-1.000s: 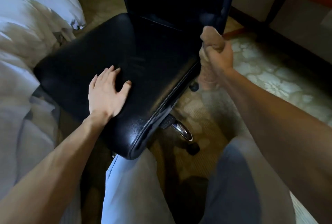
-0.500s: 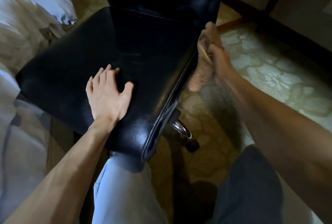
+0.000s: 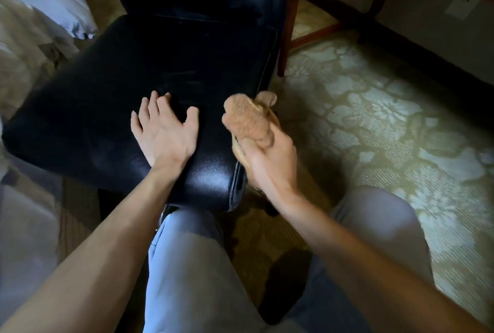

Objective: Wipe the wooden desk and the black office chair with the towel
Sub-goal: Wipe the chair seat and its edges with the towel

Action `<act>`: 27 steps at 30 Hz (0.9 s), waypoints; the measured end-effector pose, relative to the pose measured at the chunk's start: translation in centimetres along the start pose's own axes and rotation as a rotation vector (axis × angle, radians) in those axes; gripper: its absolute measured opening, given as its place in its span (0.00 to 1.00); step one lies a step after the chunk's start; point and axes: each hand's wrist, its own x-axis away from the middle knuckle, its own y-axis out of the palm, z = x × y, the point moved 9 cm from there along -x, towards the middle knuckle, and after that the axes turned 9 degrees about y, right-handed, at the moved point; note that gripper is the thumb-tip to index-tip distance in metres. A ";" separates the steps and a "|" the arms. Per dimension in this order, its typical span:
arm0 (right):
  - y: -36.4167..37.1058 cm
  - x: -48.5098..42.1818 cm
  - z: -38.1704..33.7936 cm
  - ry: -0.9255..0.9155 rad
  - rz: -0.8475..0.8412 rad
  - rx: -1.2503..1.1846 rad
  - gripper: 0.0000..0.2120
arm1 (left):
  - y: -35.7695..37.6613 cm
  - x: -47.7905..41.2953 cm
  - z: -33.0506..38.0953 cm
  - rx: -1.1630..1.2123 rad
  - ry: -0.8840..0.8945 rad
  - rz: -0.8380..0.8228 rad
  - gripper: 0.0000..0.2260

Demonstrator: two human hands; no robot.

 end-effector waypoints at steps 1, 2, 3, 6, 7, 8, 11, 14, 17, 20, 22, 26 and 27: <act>0.0 1.3 0.8 0.007 -0.013 -0.038 0.20 | 0.0 0.1 0.1 0.002 -0.003 -0.002 0.31; 0.1 2.7 1.6 0.012 -0.026 -0.071 0.18 | 0.0 0.1 0.0 0.002 -0.007 0.002 0.31; 0.2 4.0 2.0 0.004 -0.042 -0.104 0.15 | -0.1 0.2 0.0 0.000 -0.013 0.011 0.32; 0.1 6.4 2.6 -0.069 -0.087 -0.193 0.09 | -0.2 0.1 0.2 -0.004 -0.017 0.029 0.31; -0.1 6.5 2.8 -0.070 -0.112 -0.220 0.06 | -0.1 0.1 0.3 -0.006 -0.017 0.030 0.31; -0.3 6.4 3.0 -0.052 -0.129 -0.251 0.03 | 0.0 0.1 0.3 -0.011 -0.020 0.033 0.31; -3.2 4.0 2.6 0.010 -0.007 -0.380 0.04 | 0.1 0.2 0.5 -0.011 -0.022 0.035 0.32; -5.8 -1.2 0.8 0.024 0.104 -0.442 0.09 | 0.2 0.1 1.1 -0.020 -0.036 0.041 0.34; -4.0 -5.6 -0.2 0.075 -0.038 -0.294 0.10 | 0.4 0.2 1.8 -0.027 -0.042 0.039 0.34; -2.2 -5.0 0.1 0.013 -0.099 -0.118 0.12 | 0.7 0.2 2.4 -0.026 -0.058 0.045 0.32; -2.2 -2.5 1.4 0.006 -0.100 -0.180 0.10 | 0.8 0.1 2.4 -0.023 -0.078 0.051 0.32; -3.1 2.5 5.3 0.035 -0.089 -0.174 0.09 | 0.9 0.1 2.3 -0.012 -0.100 0.059 0.32; -3.2 3.0 5.6 0.036 -0.112 -0.170 0.09 | 0.8 0.1 2.1 -0.004 -0.105 0.055 0.31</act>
